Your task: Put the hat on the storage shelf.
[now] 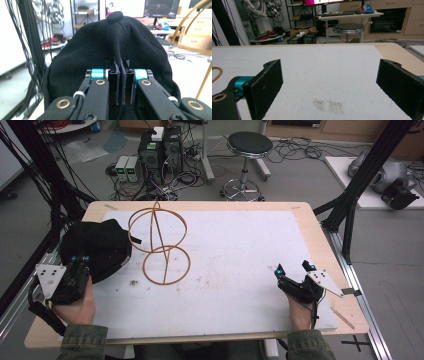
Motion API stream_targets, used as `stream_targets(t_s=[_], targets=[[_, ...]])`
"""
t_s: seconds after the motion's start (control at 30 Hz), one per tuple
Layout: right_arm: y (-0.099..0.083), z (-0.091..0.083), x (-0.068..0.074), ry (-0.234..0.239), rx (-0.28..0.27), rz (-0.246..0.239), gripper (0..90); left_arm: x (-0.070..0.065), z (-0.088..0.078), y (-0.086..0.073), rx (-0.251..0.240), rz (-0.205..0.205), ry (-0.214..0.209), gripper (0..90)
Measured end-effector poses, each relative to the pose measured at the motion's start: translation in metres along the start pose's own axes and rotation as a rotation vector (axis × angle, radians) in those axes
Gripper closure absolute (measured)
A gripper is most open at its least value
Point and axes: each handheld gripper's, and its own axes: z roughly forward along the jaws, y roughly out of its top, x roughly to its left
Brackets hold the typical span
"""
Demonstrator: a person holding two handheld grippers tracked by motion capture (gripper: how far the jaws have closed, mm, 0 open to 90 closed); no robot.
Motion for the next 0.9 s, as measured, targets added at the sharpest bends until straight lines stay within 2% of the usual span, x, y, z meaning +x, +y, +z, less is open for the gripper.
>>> stream_targets(t_s=[0.07, 0.13, 0.33, 0.53, 0.63, 0.8, 0.9], targets=[[0.000, 0.000, -0.001, -0.001, -0.001, 0.005, 6.1, 0.000, 0.001, 0.008, -0.027, 0.006, -0.004, 87.1], [0.000, 0.000, -0.001, -0.003, 0.000, 0.007, 6.1, 0.000, 0.001, 0.017, -0.076, -0.001, -0.008, 87.1], [0.000, 0.001, -0.001, 0.005, 0.002, 0.009, 6.1, -0.003, 0.001, 0.029, -0.130, -0.005, -0.012, 87.1], [-0.001, 0.002, -0.001, 0.013, 0.006, 0.015, 6.1, -0.004, 0.006, 0.039, -0.147, 0.004, -0.011, 87.0], [-0.001, 0.002, -0.001, 0.013, 0.010, 0.016, 6.1, -0.004, 0.006, 0.045, -0.176, 0.000, -0.015, 87.0], [-0.001, 0.002, -0.001, 0.017, 0.009, 0.014, 6.1, -0.004, 0.006, 0.059, -0.236, -0.023, -0.055, 87.0], [0.000, 0.002, -0.002, 0.017, 0.004, 0.016, 6.1, -0.005, 0.008, 0.065, -0.249, -0.023, -0.075, 87.0]])
